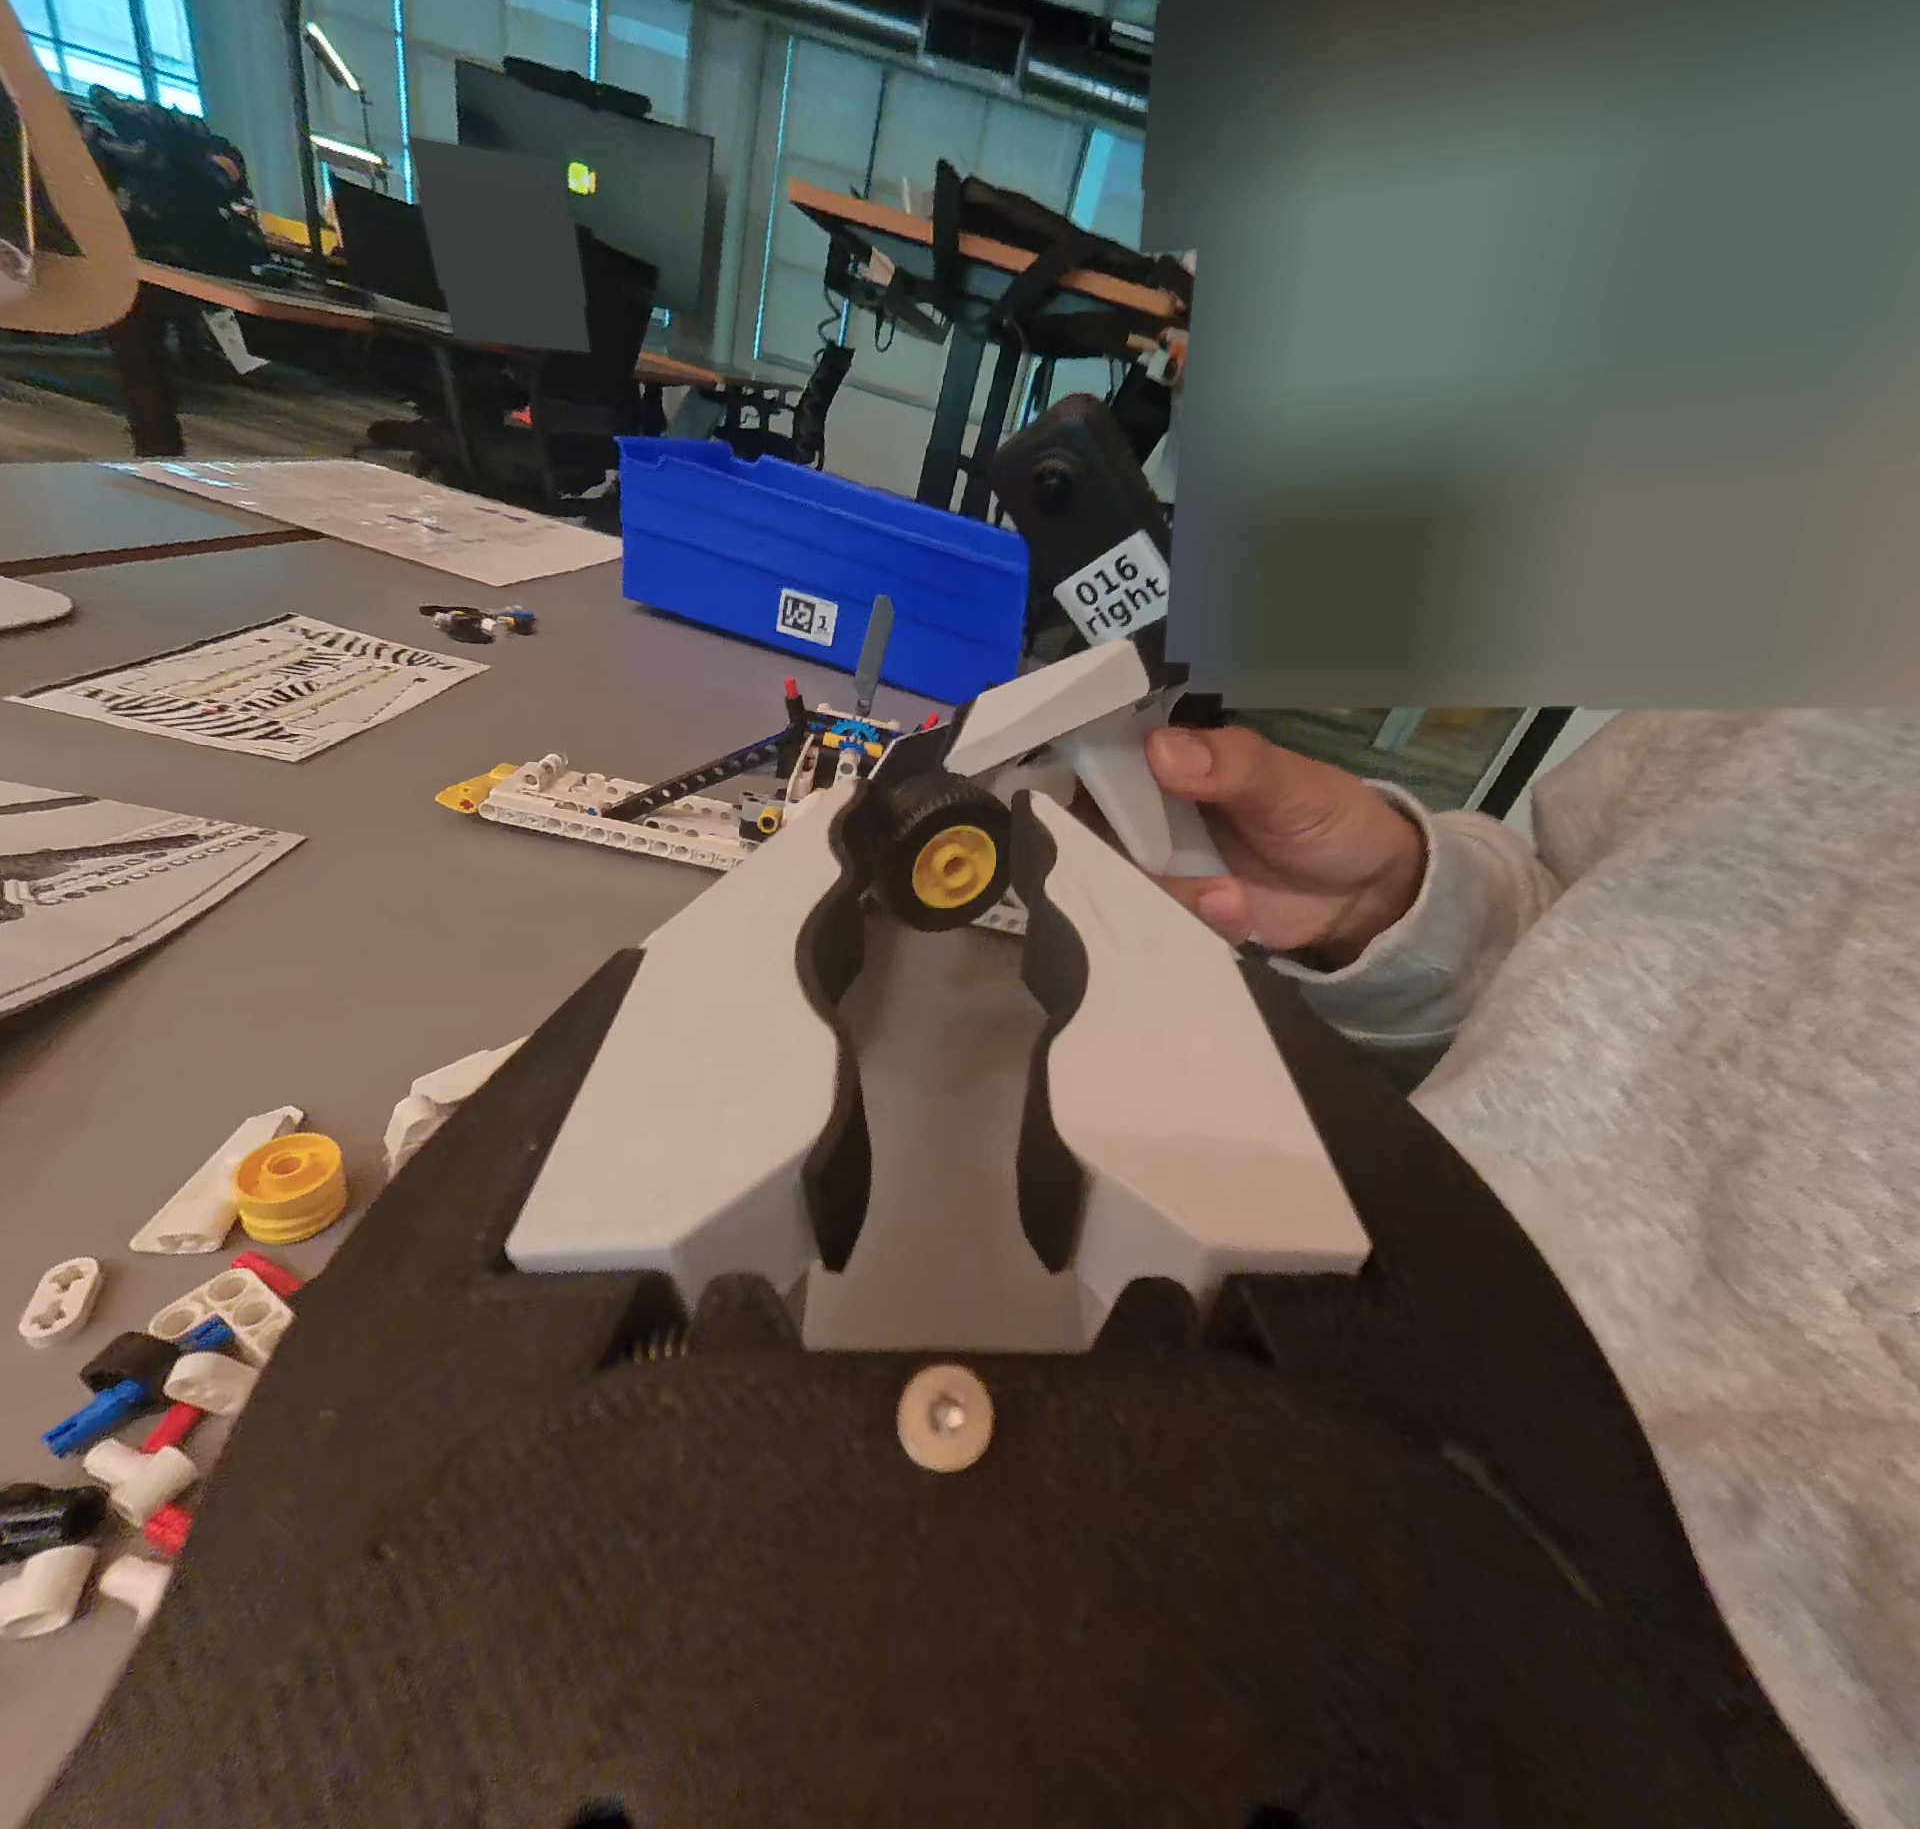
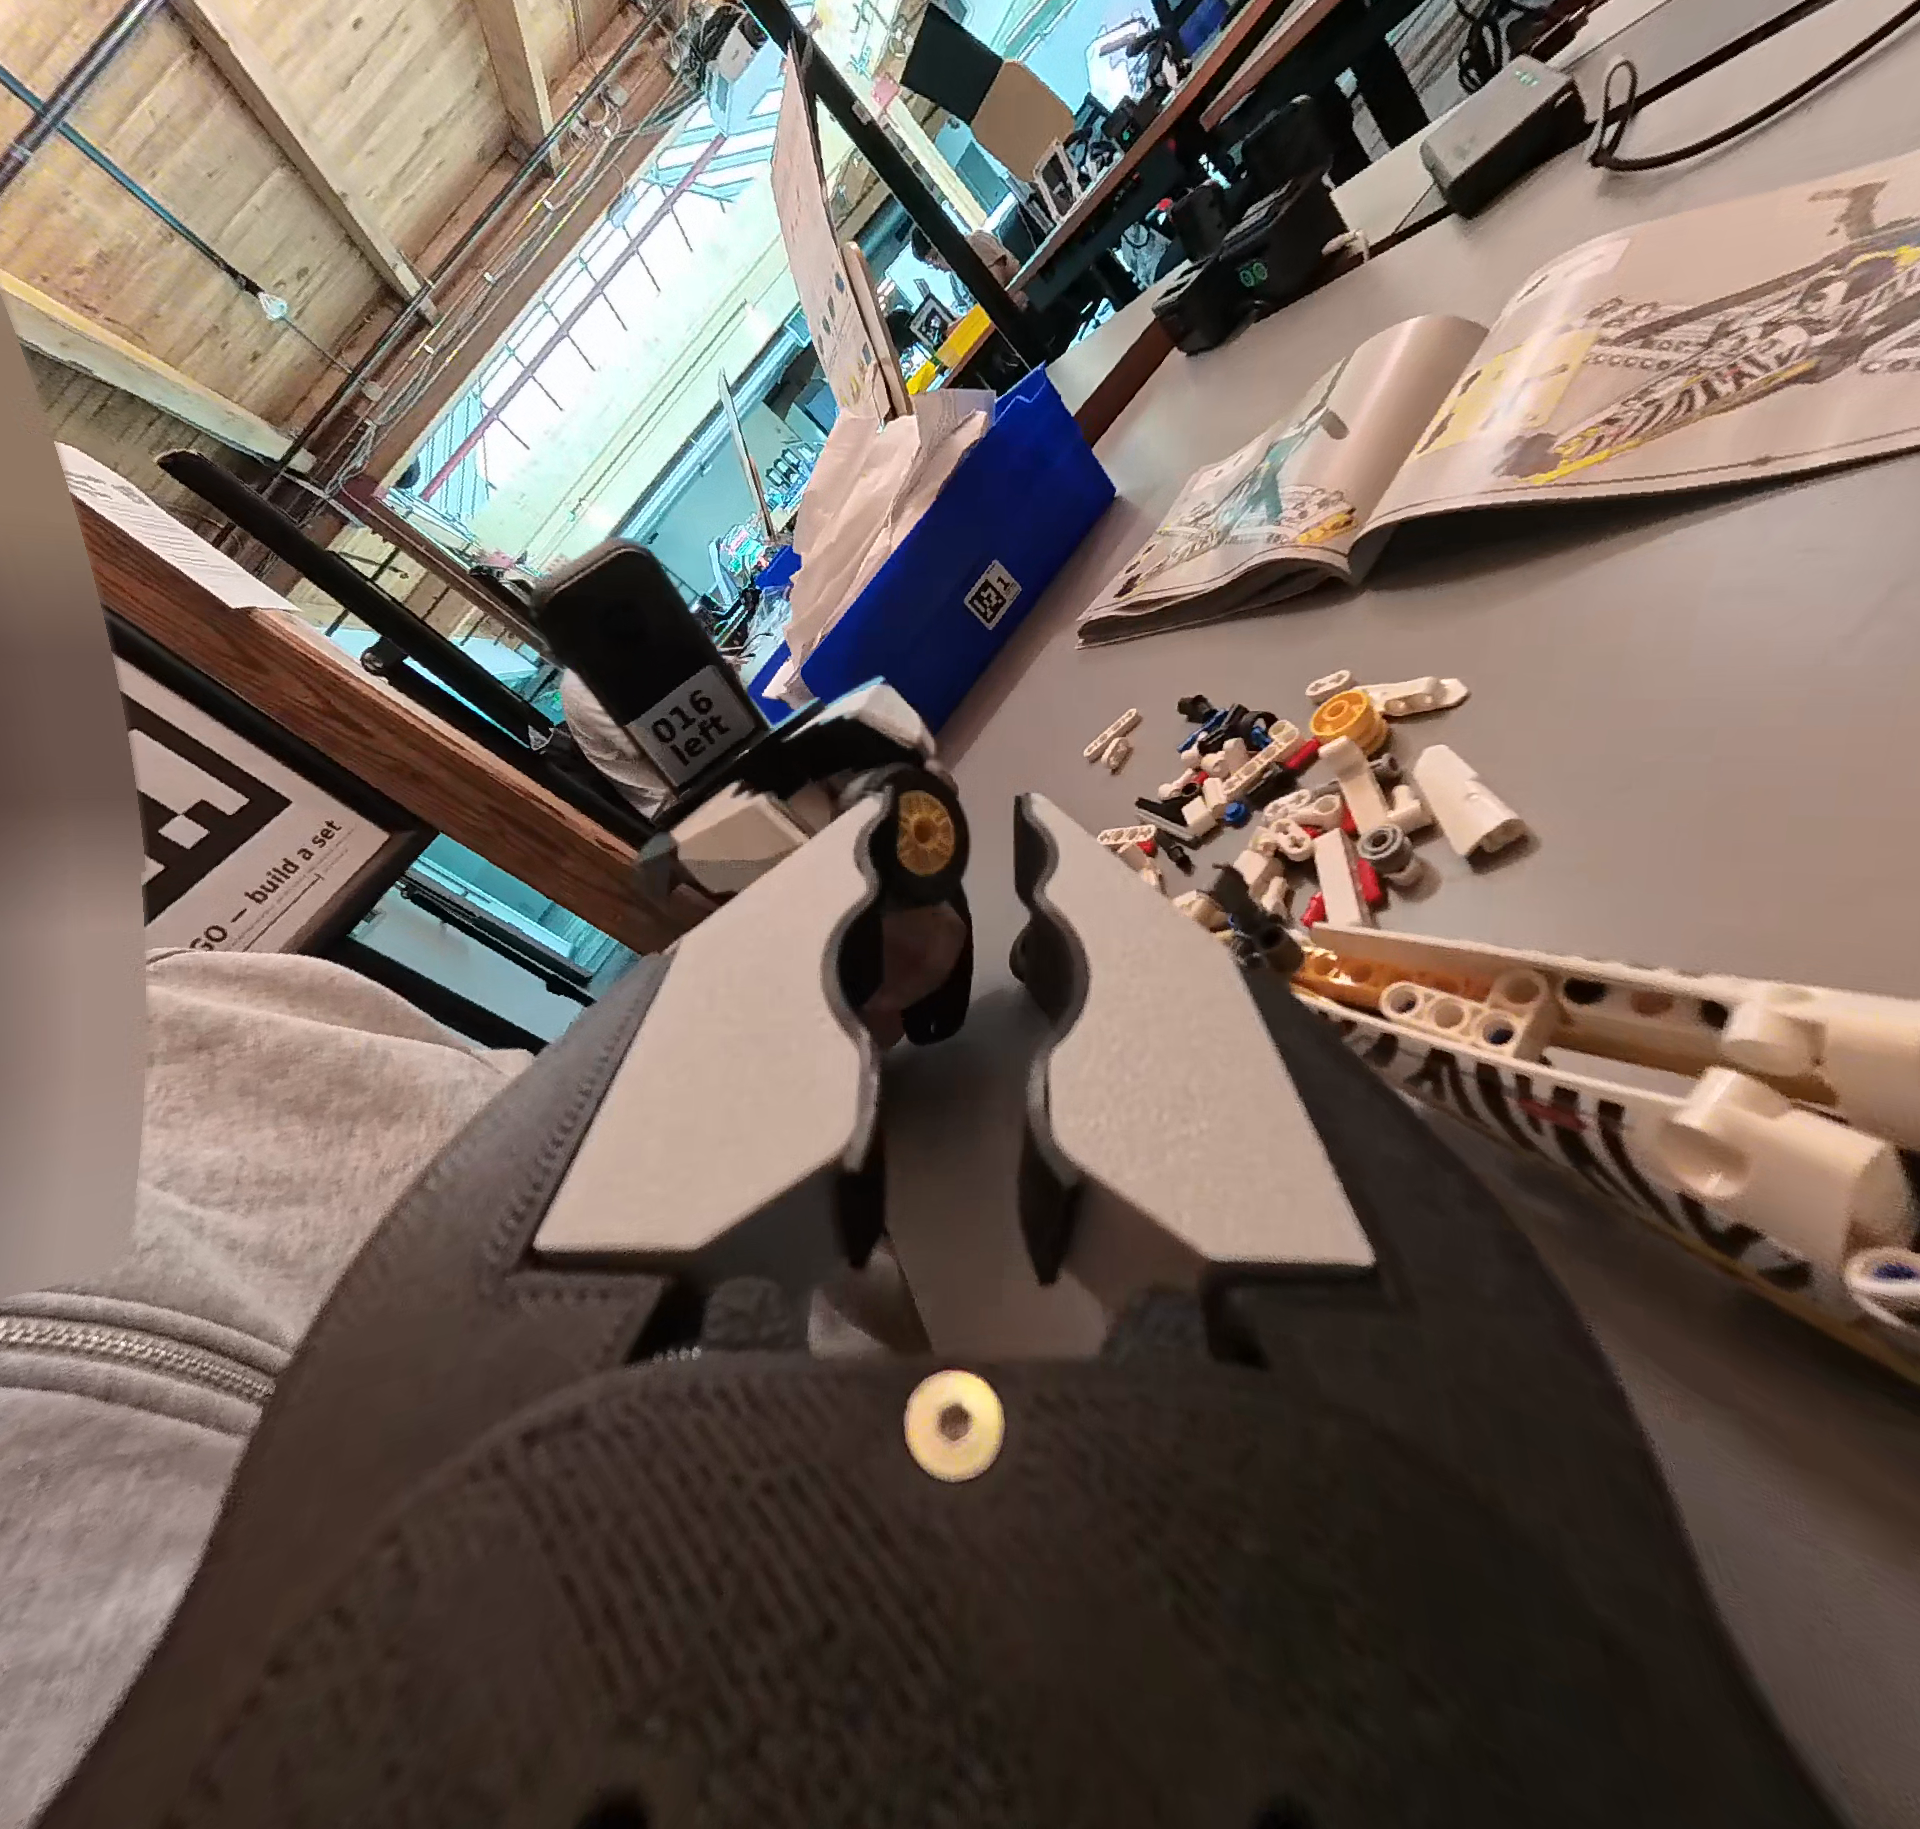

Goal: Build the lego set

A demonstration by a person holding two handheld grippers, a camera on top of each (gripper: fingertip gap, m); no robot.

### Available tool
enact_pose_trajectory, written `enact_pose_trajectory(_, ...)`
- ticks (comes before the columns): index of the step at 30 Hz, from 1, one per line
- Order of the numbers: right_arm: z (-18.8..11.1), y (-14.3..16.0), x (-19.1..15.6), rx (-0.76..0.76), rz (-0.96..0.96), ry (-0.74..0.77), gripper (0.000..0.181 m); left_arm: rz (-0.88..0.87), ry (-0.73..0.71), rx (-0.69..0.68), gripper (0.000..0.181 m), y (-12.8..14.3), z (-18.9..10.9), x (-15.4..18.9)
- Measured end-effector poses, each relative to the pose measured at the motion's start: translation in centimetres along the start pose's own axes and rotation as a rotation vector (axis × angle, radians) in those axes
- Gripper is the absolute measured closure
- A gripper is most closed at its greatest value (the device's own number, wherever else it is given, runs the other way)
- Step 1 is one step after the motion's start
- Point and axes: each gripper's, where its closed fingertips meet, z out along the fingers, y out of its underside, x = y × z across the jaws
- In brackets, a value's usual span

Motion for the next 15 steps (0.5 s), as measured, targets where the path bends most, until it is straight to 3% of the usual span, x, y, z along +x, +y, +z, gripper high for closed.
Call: enact_pose_trajectory(15, 1.4, 0.5, -0.2, -0.028, -0.089, 0.003, 0.149, -0.149, 0.063, 0.149, 0.162, -2.1, -2.1, -0.6)
